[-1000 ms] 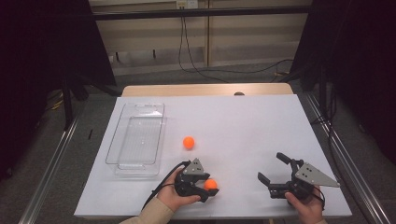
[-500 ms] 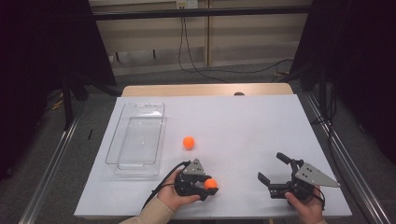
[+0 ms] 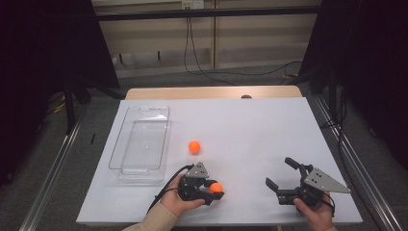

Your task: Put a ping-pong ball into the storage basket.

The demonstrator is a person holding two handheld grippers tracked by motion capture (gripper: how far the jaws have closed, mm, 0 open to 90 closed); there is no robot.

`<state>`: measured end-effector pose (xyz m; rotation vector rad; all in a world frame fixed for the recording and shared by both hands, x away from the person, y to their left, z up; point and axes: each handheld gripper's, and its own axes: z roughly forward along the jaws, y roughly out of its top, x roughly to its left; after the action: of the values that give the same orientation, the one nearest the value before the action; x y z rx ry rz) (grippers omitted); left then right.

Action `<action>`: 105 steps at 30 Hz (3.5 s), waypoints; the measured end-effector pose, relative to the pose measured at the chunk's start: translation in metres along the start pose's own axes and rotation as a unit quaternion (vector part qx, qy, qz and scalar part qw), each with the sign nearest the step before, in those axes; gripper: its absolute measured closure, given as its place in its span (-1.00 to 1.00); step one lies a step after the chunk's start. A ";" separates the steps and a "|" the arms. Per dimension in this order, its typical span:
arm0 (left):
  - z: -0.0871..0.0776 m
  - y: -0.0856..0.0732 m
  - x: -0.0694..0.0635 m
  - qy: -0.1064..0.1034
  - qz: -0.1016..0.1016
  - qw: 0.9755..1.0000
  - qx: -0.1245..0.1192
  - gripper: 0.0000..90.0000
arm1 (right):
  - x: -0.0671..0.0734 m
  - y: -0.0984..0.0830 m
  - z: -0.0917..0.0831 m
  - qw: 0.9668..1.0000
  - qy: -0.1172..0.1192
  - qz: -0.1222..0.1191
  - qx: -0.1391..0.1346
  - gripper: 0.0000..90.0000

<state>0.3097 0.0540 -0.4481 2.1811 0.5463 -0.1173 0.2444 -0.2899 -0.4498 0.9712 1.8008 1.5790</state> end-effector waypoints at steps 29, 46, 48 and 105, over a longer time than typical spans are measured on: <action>-0.025 0.015 0.006 0.006 -0.041 0.999 -0.014 0.13 | 0.000 0.000 0.000 1.000 0.001 -0.001 0.001 -0.96; -0.039 0.022 0.012 0.014 -0.056 0.998 -0.022 0.13 | 0.001 0.000 0.000 1.000 0.001 -0.001 0.002 -0.96; -0.040 0.023 0.012 0.014 -0.058 0.998 -0.022 0.13 | 0.000 0.000 0.000 1.000 0.001 -0.001 0.002 -0.96; -0.076 0.035 0.035 0.048 -0.117 0.992 -0.023 0.13 | 0.000 0.000 0.000 1.000 0.001 -0.002 0.002 -0.96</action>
<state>0.3480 0.1062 -0.3847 2.0801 0.8516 -0.1263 0.2440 -0.2897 -0.4498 0.9686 1.8081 1.5754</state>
